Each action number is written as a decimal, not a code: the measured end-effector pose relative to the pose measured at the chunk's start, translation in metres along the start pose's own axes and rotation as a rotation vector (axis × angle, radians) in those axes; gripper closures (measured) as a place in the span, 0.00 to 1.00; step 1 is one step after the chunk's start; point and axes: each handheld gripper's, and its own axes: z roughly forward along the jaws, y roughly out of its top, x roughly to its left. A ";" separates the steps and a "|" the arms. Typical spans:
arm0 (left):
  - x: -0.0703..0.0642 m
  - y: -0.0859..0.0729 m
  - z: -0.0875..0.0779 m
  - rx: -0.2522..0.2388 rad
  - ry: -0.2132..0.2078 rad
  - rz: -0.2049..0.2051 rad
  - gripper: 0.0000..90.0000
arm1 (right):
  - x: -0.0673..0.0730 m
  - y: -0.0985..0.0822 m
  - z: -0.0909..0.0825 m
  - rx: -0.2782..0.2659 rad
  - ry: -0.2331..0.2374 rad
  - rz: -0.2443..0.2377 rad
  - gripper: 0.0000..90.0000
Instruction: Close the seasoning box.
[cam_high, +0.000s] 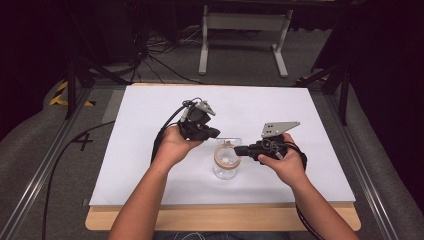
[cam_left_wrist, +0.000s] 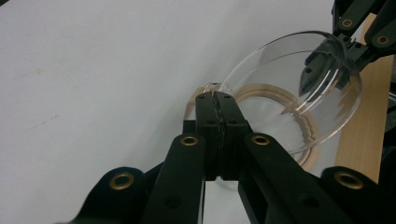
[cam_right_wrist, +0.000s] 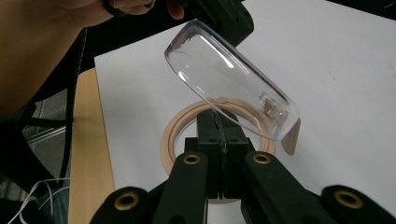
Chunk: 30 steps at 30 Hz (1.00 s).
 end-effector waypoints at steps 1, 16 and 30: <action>-0.001 -0.002 -0.003 -0.002 -0.003 -0.006 0.99 | 0.001 0.000 0.000 0.007 0.003 -0.001 1.00; -0.006 -0.040 -0.037 0.032 -0.042 -0.044 0.99 | 0.009 -0.001 -0.002 0.142 0.031 -0.049 1.00; -0.002 -0.051 -0.050 0.042 -0.039 -0.059 0.98 | 0.007 -0.008 -0.004 0.244 0.048 -0.052 1.00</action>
